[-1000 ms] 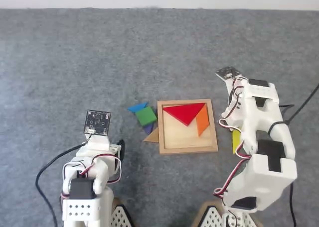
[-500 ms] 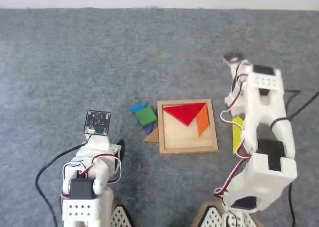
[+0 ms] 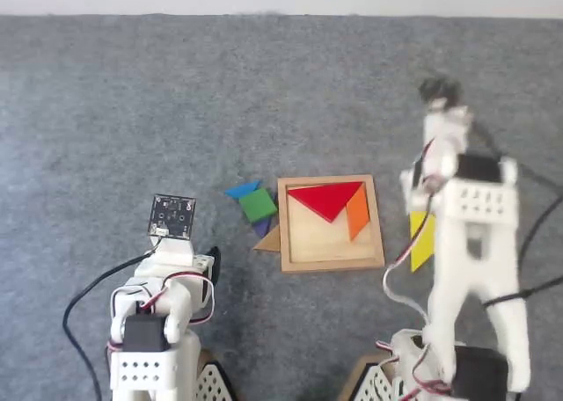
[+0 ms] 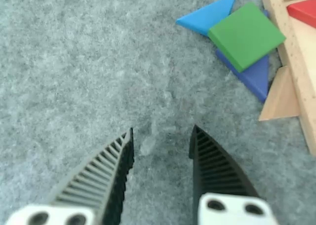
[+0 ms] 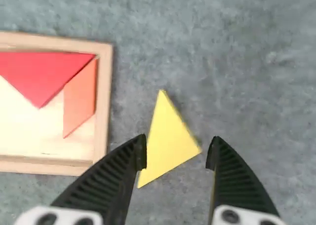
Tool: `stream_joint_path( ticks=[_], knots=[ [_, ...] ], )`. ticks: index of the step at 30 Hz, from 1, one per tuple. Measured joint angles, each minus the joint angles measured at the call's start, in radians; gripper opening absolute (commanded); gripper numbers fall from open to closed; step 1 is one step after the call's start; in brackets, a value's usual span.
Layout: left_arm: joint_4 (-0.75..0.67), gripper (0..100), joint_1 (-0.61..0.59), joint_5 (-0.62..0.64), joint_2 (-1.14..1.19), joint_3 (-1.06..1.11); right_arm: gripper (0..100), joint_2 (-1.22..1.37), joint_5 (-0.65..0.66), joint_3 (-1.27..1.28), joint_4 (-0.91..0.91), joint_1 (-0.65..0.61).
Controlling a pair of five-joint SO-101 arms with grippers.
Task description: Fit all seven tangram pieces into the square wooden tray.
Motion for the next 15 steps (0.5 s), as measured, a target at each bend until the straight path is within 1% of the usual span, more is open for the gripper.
stream_joint_path(
  ticks=[3,10,15],
  knots=[
    [0.000,18,0.000,0.000,0.000,0.000,24.7,-0.002,-0.026,0.153,-0.071,-0.029],
    [0.000,18,0.000,0.000,0.000,0.000,25.9,0.061,-0.120,0.164,-0.094,-0.029],
    [0.000,18,0.000,0.000,0.000,0.000,25.9,0.061,-0.150,0.164,-0.107,0.031]
  ],
)
